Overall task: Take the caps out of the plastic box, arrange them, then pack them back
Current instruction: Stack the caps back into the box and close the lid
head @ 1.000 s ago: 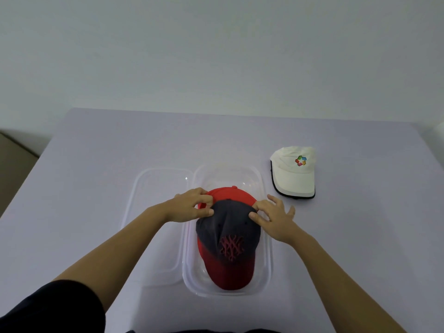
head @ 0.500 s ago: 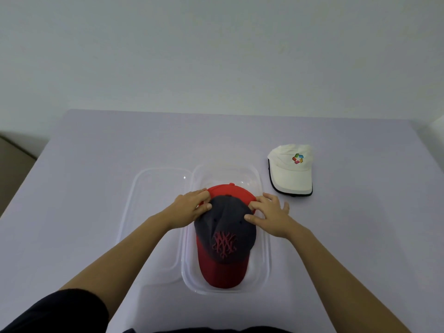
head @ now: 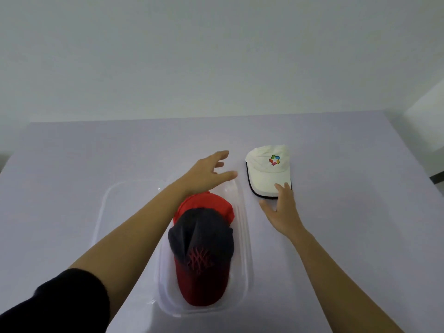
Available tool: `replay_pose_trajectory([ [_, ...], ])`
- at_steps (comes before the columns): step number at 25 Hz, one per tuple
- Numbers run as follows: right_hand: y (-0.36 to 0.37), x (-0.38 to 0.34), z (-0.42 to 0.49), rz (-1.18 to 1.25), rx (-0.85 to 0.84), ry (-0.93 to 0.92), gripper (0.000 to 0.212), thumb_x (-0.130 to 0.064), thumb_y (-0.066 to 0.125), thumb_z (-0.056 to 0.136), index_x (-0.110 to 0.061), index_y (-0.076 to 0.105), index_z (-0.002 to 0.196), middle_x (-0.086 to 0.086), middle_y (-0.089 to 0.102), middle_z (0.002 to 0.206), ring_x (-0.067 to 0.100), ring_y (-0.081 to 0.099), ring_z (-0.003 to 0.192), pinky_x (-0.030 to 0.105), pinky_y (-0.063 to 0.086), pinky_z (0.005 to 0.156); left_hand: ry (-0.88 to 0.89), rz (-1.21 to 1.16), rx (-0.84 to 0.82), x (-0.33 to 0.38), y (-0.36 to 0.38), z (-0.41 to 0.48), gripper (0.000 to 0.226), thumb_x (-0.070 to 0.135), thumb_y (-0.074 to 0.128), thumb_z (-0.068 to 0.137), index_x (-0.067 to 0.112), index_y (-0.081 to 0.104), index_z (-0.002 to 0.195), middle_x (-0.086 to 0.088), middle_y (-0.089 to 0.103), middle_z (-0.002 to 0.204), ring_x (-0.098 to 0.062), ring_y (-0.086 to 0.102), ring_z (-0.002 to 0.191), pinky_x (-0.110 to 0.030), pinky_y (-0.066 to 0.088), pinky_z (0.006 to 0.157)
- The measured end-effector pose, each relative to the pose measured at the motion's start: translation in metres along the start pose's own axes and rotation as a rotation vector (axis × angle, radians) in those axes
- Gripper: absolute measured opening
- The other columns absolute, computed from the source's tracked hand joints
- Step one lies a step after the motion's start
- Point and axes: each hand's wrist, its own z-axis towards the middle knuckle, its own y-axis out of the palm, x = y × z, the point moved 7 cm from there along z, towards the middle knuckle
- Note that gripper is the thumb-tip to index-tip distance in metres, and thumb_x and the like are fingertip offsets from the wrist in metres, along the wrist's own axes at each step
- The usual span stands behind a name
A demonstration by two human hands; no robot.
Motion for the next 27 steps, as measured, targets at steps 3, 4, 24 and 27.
replay_pose_trajectory([
  [3, -0.016, 0.032, 0.031, -0.032, 0.020, 0.108, 0.083, -0.035, 0.070, 0.079, -0.004, 0.025, 0.141, 0.023, 0.024, 0.148, 0.037, 0.021, 0.138, 0.051, 0.029, 0.110, -0.076, -0.081, -0.026, 0.008, 0.026, 0.059, 0.078, 0.044, 0.066, 0.083, 0.023, 0.026, 0.147, 0.007, 0.032, 0.153, -0.015, 0.042, 0.132, -0.027, 0.037, 0.098],
  [4, -0.018, 0.042, 0.040, -0.022, 0.002, 0.144, 0.090, -0.043, 0.072, 0.074, -0.007, 0.023, 0.142, 0.021, 0.025, 0.147, 0.037, 0.023, 0.137, 0.052, 0.031, 0.109, -0.109, -0.101, -0.030, 0.007, 0.034, 0.076, 0.080, 0.044, 0.067, 0.082, 0.023, 0.026, 0.147, 0.007, 0.031, 0.153, -0.016, 0.041, 0.133, -0.029, 0.037, 0.100],
  [24, -0.026, 0.024, 0.038, 0.091, 0.013, -0.079, 0.108, -0.043, 0.075, 0.072, -0.015, 0.005, 0.149, 0.007, 0.009, 0.158, 0.022, 0.013, 0.144, 0.036, 0.021, 0.115, -0.018, 0.125, -0.230, 0.050, 0.057, 0.109, 0.037, 0.041, 0.073, 0.078, 0.017, 0.060, 0.053, 0.003, 0.034, 0.050, -0.007, 0.029, 0.046, -0.019, 0.020, 0.046],
  [27, -0.032, -0.031, 0.022, 0.176, 0.085, -0.185, 0.103, -0.040, 0.073, 0.075, -0.017, 0.006, 0.149, 0.003, 0.008, 0.158, 0.019, 0.013, 0.144, 0.028, 0.020, 0.111, 0.042, 0.150, -0.136, 0.072, -0.001, 0.072, 0.033, 0.040, 0.074, 0.077, 0.015, 0.065, 0.057, 0.000, 0.034, 0.052, -0.011, 0.027, 0.049, -0.021, 0.019, 0.046],
])
